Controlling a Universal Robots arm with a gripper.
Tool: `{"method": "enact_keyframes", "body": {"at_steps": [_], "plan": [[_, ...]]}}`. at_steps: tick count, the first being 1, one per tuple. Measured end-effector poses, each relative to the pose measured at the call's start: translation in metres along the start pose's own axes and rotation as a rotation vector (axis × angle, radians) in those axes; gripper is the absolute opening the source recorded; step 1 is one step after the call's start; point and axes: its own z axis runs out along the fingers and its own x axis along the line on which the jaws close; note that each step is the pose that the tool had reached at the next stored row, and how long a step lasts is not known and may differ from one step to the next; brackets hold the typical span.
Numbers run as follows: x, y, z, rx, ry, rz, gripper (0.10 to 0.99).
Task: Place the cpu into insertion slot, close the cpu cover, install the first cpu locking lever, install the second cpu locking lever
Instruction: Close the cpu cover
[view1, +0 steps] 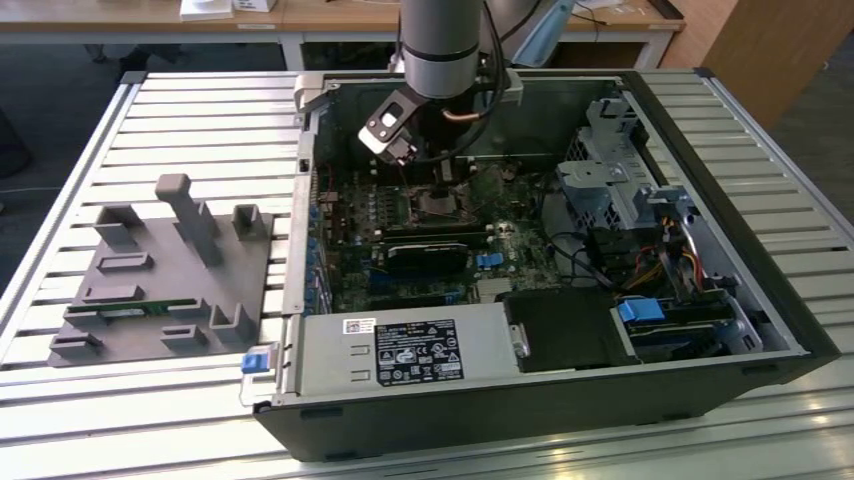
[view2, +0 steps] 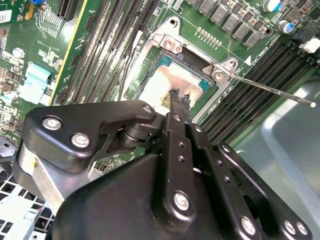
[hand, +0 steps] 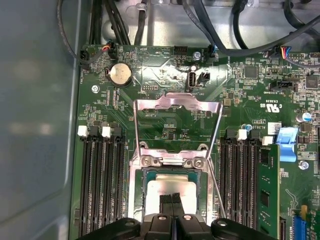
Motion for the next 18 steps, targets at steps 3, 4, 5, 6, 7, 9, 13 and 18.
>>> {"method": "enact_keyframes", "body": {"at_steps": [3, 4, 5, 6, 7, 9, 13, 18], "plan": [[0.0001, 0.0004, -0.005, 0.0, 0.0002, 0.0, 0.106], [0.0001, 0.0005, -0.0074, 0.0, 0.0001, 0.0, 0.106], [0.0002, 0.0007, -0.0099, 0.0, 0.0001, 0.0, 0.106], [0.0002, 0.0008, -0.0117, 0.0, 0.0002, 0.0, 0.106], [0.0002, 0.0009, -0.0133, 0.0, 0.0001, 0.0, 0.106], [0.0003, 0.0011, -0.0143, 0.0, 0.0003, 0.0, 0.106], [-0.0024, 0.0007, -0.0144, 0.0, 0.0002, 0.0, 0.106], [-0.0073, 0.0012, -0.0144, 0.001, 0.0002, 0.0, 0.106]]}}
